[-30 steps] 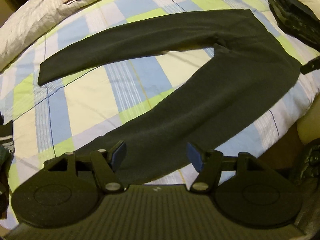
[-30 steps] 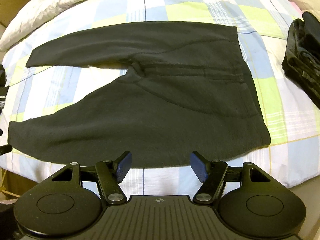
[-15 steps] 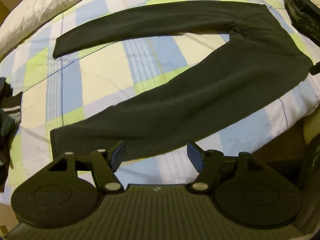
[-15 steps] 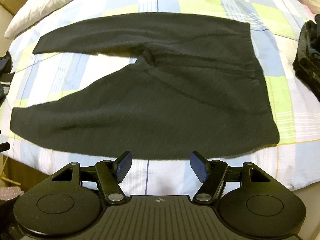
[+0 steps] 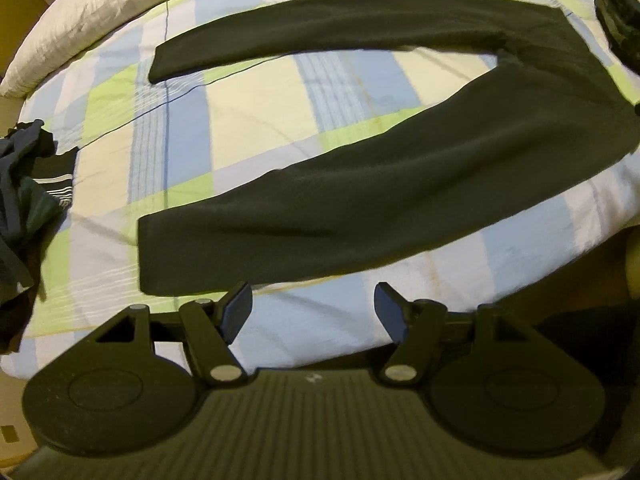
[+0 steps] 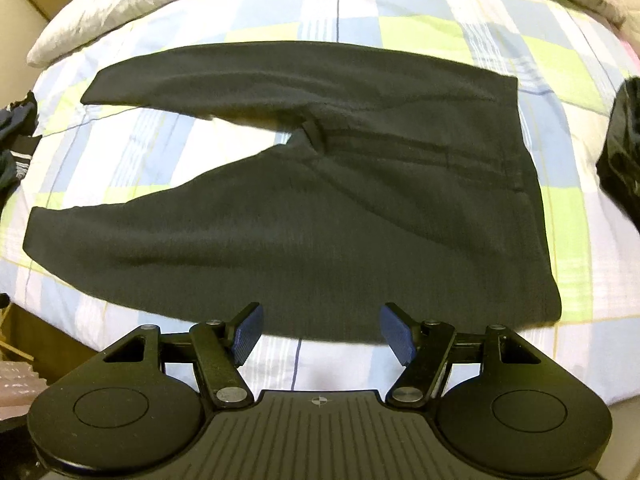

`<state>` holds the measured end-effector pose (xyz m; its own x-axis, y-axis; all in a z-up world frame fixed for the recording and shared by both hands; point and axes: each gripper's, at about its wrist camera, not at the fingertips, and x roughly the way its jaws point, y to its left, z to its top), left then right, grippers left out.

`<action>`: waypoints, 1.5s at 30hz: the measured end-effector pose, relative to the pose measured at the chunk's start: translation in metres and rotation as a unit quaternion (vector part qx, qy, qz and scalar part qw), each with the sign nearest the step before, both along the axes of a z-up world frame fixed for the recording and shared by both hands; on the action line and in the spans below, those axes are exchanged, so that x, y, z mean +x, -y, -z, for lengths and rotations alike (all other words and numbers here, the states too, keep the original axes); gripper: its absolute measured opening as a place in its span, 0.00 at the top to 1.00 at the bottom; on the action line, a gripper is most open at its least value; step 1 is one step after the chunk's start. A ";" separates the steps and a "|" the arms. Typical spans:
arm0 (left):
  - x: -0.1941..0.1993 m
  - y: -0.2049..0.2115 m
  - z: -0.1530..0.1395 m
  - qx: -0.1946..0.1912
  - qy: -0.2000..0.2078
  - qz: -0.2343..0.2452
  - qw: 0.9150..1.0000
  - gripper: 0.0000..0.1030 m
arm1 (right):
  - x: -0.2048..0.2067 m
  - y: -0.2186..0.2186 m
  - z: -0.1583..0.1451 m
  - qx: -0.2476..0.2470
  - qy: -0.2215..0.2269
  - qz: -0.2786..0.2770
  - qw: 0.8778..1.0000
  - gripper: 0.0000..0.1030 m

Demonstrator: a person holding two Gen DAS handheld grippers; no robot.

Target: Fold clothes

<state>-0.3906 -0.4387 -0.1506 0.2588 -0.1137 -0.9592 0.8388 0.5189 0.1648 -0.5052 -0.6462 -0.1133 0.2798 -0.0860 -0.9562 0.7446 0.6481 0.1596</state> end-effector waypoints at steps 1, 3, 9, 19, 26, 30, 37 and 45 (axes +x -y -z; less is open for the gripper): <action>0.007 -0.003 0.001 0.003 0.001 0.000 1.000 0.38 | 0.004 0.002 0.001 -0.001 -0.002 -0.001 1.000 0.34; 0.030 -0.005 0.005 0.005 0.000 0.001 1.000 0.38 | 0.014 0.006 0.000 -0.006 -0.006 -0.002 1.000 0.34; 0.117 0.019 0.021 0.000 0.003 0.054 0.999 0.38 | 0.054 0.027 -0.009 -0.030 -0.021 -0.018 0.999 0.34; 0.278 0.132 0.051 -0.008 0.028 0.225 0.974 0.45 | 0.120 0.091 -0.030 -0.092 -0.041 -0.117 0.988 0.34; 0.342 0.194 0.081 0.022 0.074 0.312 0.947 0.48 | 0.133 0.154 -0.010 -0.089 -0.054 -0.162 0.981 0.34; 0.374 0.218 0.104 0.027 0.060 0.321 0.945 0.48 | 0.131 0.197 0.015 -0.079 -0.064 -0.171 0.980 0.34; 0.415 0.243 0.140 0.060 0.032 0.352 0.934 0.48 | 0.122 0.266 0.073 -0.051 -0.088 -0.167 0.981 0.34; 0.435 0.262 0.170 0.125 -0.028 0.395 0.910 0.66 | 0.127 0.308 0.097 -0.043 -0.094 -0.176 0.979 0.34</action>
